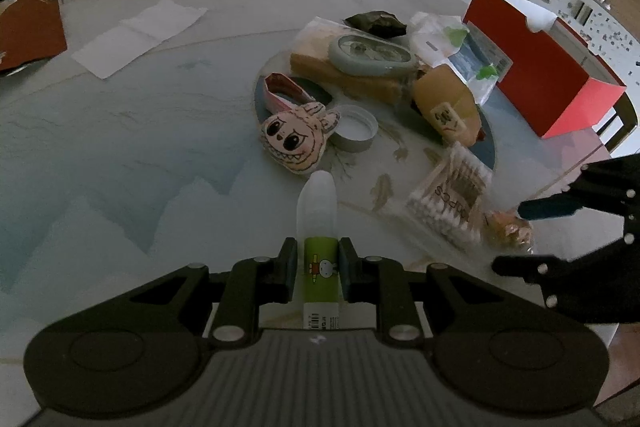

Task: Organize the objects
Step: 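Carry the tube and snack bar in both grippers over the red shoebox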

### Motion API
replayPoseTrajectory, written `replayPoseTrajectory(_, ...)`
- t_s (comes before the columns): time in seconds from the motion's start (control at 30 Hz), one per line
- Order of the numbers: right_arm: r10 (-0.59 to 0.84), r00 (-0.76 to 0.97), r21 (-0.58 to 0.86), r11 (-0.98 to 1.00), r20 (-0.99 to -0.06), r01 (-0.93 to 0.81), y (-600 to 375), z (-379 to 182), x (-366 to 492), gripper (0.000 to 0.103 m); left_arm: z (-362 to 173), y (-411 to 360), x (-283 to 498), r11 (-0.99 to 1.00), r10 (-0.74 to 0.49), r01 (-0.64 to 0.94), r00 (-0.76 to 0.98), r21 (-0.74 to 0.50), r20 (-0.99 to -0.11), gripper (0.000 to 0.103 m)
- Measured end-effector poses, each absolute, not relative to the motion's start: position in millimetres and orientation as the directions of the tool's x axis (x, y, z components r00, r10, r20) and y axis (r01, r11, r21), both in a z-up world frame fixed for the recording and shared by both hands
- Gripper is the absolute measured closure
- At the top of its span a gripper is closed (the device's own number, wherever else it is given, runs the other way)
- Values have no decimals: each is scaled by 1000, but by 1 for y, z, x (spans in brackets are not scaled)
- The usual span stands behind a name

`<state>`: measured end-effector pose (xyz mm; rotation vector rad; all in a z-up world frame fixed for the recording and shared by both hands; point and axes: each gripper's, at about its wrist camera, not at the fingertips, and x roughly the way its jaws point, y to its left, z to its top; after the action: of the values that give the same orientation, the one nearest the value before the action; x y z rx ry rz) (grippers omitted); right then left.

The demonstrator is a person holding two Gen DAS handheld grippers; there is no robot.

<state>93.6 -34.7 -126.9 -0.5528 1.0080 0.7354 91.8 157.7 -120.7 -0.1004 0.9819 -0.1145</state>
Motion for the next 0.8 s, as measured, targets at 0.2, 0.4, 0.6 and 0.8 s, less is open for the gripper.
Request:
replayPoseTrajectory(0.2,305,295,-20,664,-906,-747,-41,-126,100,84,-118,156,91,987,-158,69,546,-144,-823,83)
replayPoseTrajectory(0.4,313,310,-8,692,-898,-722,-51,-117,95,85,-110,149,93,984,-180,96,547,-153,-818,83)
replayPoseTrajectory(0.6,313,359,-14,736,-879,-677,-70,-90,102,85,-95,131,103,980,-198,116,554,-161,-809,83)
replayPoseTrajectory(0.8,329,398,-19,750,-857,-661,-102,-64,122,85,-77,97,119,979,-205,126,562,-163,-801,83)
